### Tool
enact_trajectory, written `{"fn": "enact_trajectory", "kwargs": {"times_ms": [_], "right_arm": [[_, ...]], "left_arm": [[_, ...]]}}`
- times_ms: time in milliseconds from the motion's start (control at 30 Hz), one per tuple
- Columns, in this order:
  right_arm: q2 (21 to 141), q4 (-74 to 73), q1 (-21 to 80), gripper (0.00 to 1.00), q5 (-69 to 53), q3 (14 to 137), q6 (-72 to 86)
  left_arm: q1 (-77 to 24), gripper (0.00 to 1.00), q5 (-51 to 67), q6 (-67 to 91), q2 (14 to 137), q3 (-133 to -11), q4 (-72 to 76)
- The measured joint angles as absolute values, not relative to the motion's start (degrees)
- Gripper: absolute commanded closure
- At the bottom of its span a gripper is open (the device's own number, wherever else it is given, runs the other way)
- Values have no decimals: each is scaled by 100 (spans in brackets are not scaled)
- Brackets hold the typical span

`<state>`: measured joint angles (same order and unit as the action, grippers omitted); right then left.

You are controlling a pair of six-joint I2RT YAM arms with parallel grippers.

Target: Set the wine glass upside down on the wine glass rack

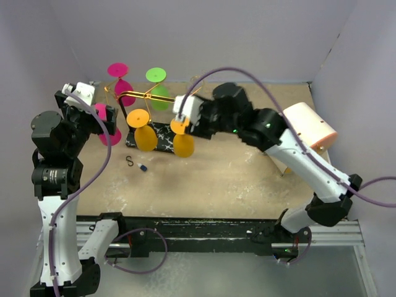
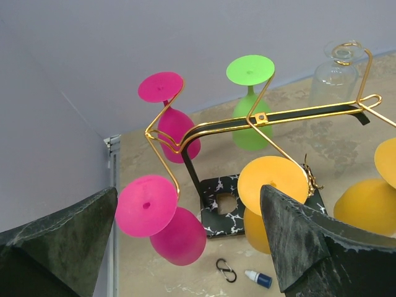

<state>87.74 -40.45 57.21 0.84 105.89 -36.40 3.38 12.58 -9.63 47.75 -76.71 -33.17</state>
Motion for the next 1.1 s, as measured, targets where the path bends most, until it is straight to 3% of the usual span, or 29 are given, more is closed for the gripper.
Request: {"fn": "enact_trajectory", "kwargs": {"times_ms": [100, 233, 267, 600, 1100], "right_arm": [[8372, -3946, 4917, 26, -215, 10543, -3323], [7413, -3190, 4001, 1, -5, 9887, -2792], [7161, -2941, 3865, 0, 178, 9644, -2681], [6156, -1385, 2685, 0, 1476, 8156, -1761], [5183, -1026, 1872, 0, 1776, 7688, -1275]], "left_arm": [[338, 1, 1361, -967, 4831, -7620, -3286], [338, 1, 1634, -1004, 5004, -7601, -3262], [338, 1, 1702, -1007, 5054, -7601, -3260], [338, 1, 2047, -1061, 5492, -7601, -3197], [338, 1, 311, -377, 4445, -6705, -2082]]}}
